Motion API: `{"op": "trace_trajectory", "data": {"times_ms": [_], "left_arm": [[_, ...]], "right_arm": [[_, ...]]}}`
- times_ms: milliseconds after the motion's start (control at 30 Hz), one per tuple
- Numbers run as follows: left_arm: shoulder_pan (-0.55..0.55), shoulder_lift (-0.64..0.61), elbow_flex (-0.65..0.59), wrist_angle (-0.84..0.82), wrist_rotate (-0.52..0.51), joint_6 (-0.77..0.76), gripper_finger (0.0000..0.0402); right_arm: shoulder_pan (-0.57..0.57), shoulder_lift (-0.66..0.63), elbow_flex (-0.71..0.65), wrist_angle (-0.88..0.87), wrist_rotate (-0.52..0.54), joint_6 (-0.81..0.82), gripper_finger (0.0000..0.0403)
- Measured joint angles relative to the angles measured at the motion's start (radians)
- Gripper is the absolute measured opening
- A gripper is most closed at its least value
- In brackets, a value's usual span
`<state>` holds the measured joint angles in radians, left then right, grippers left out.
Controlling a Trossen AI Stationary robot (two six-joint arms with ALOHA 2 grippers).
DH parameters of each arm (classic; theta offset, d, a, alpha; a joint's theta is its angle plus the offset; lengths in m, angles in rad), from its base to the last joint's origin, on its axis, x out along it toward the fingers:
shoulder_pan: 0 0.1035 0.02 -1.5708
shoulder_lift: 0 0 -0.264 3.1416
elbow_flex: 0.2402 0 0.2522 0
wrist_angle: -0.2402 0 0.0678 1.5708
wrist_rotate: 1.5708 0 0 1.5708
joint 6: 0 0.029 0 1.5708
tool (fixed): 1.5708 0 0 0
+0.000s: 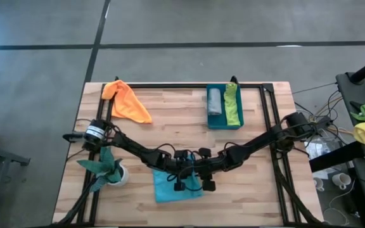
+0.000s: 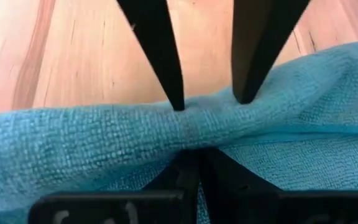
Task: Roll microfiber towels into tight, uniform cylinder then place into a basket
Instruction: Roll the blue towel
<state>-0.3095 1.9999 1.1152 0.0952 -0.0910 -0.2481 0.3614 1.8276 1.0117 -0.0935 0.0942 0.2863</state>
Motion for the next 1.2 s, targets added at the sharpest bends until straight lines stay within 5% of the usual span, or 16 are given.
{"op": "trace_trajectory", "data": {"times_ms": [667, 1200], "left_arm": [[0.000, -0.047, -0.007, -0.083, -0.061, -0.002, 0.0004], [-0.020, -0.133, -0.014, -0.275, -0.030, 0.024, 0.0124]], "right_arm": [[-0.003, 0.087, 0.104, 0.022, 0.011, 0.002, 0.0106], [-0.005, 0.133, 0.145, 0.026, 0.037, -0.018, 0.0100]]}}
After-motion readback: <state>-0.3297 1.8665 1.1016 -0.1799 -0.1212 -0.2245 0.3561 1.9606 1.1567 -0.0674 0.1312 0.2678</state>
